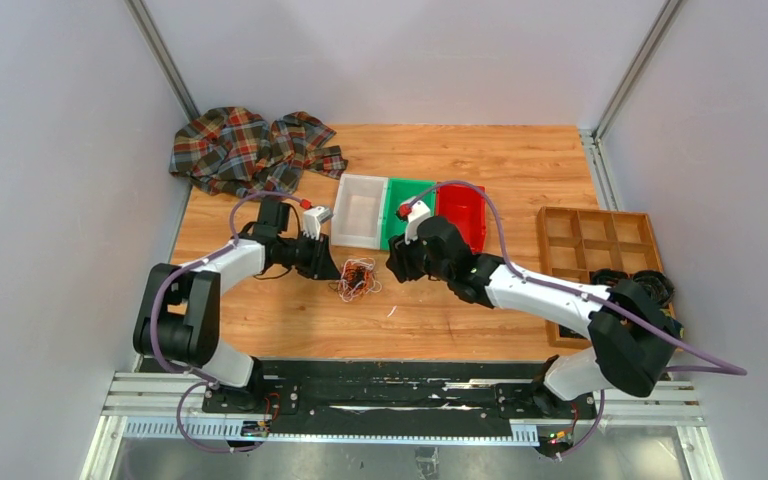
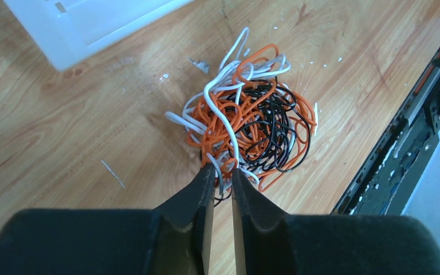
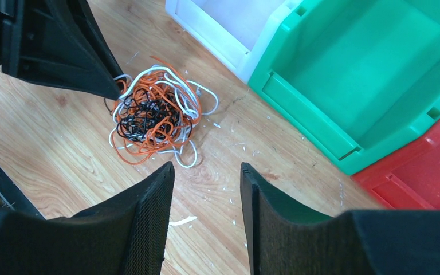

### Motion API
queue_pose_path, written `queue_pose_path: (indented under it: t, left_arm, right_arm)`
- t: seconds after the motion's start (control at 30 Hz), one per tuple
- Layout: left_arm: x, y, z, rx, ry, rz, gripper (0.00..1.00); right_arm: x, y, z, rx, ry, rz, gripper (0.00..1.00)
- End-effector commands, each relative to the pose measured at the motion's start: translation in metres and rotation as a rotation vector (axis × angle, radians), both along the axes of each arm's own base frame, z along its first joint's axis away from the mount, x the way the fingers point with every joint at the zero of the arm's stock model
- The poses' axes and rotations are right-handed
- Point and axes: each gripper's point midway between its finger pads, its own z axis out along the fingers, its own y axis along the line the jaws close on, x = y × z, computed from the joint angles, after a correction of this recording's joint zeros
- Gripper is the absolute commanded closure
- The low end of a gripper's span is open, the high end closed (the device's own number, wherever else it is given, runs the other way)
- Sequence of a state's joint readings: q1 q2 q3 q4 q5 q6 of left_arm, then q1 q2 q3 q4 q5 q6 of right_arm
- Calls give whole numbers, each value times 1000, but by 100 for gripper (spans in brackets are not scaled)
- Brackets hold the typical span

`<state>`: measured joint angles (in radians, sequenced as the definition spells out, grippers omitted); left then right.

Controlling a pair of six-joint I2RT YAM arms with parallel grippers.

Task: Untangle the cables
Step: Untie the cable.

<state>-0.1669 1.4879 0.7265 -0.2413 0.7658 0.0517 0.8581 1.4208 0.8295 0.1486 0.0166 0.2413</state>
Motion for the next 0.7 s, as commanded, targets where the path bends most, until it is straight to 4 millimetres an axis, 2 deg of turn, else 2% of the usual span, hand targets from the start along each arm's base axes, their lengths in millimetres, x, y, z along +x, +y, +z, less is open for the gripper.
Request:
queue_pose_path:
  t: [0.0, 0.13, 0.27, 0.43, 0.57, 0.67]
  left_arm:
    - [9, -6, 9, -24, -17, -22, 86]
    - [7, -9, 29, -46, -25, -33, 99]
    - [-3, -9, 53, -68, -83, -47, 99]
    - [-21, -7, 73, -65, -89, -83, 99]
    - [-33, -8, 90, -85, -110, -111, 99]
    - [-39, -9, 105, -102, -127, -125, 99]
  right_arm:
    - [1, 18, 15, 37, -28, 44, 54]
    - [2, 26, 21, 49, -33, 66, 54]
    - [-2, 38, 29, 50, -59, 99, 54]
    - [-6, 51, 37, 50, -79, 131, 52]
    - [-14, 62, 45, 65, -107, 170, 45]
    - [-28, 76, 57, 98, -135, 228, 41]
